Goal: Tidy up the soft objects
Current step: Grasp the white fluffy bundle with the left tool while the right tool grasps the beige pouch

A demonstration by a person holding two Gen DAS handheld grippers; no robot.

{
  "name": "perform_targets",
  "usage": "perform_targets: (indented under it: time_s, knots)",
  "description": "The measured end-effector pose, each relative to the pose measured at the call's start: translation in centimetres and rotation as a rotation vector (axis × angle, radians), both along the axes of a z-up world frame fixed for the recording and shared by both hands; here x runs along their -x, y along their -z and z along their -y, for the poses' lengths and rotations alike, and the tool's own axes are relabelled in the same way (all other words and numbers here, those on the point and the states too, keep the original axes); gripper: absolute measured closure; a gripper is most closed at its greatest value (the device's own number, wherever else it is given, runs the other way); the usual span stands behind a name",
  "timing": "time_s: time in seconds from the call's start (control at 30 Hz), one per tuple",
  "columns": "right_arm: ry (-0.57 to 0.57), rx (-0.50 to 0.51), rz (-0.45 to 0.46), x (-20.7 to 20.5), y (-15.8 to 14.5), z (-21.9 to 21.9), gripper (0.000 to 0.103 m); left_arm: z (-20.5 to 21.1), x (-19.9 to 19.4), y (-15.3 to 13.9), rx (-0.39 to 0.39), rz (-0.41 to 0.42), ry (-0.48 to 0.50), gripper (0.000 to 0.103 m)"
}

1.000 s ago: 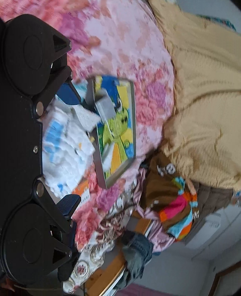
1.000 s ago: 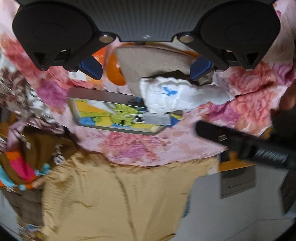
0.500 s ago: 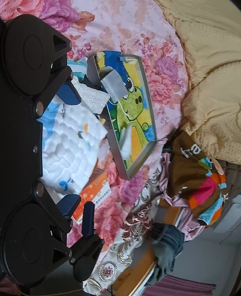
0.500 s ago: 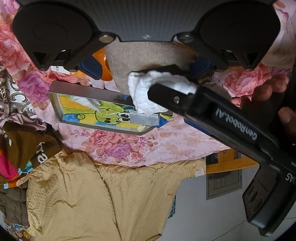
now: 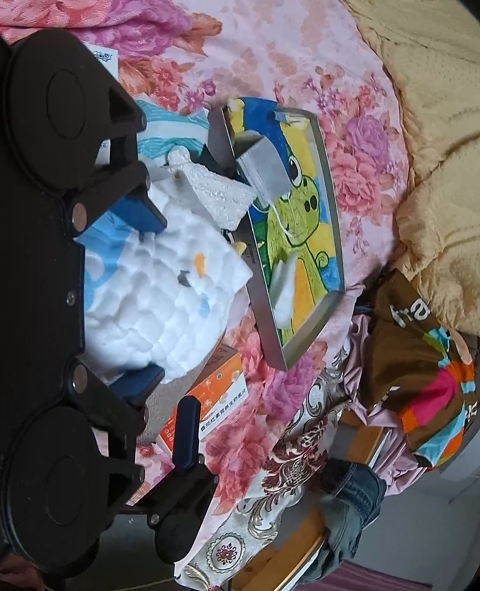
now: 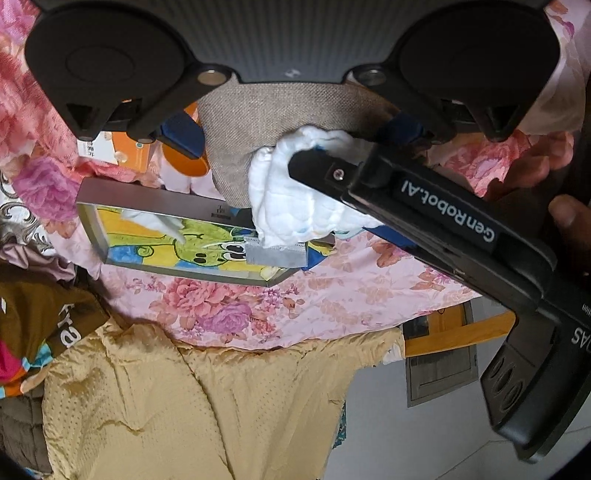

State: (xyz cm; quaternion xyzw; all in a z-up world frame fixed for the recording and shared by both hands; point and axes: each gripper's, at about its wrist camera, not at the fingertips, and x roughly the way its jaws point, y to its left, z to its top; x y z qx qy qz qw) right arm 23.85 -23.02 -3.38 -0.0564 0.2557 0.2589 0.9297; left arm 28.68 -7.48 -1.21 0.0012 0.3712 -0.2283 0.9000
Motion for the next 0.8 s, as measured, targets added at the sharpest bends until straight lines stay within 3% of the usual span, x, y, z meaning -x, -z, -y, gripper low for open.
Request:
perform_targets:
  time_s: [0.2, 0.57, 0.8]
  knots:
    - [-0.009, 0.002, -0.006, 0.0, 0.1, -0.1, 0.001, -1.1, 0.5, -0.3, 0.048, -0.008, -0.052, 0.055]
    - [-0.051, 0.042, 0.000, 0.4, 0.7, -1.0, 0.003, -3.4, 2.7, -0.8, 0.152, 0.040, -0.171, 0.069]
    - [-0.102, 0.081, -0.010, 1.0, 1.3, -1.9, 0.024, -5.2, 3.7, -1.6, 0.183, 0.059, -0.245, 0.072]
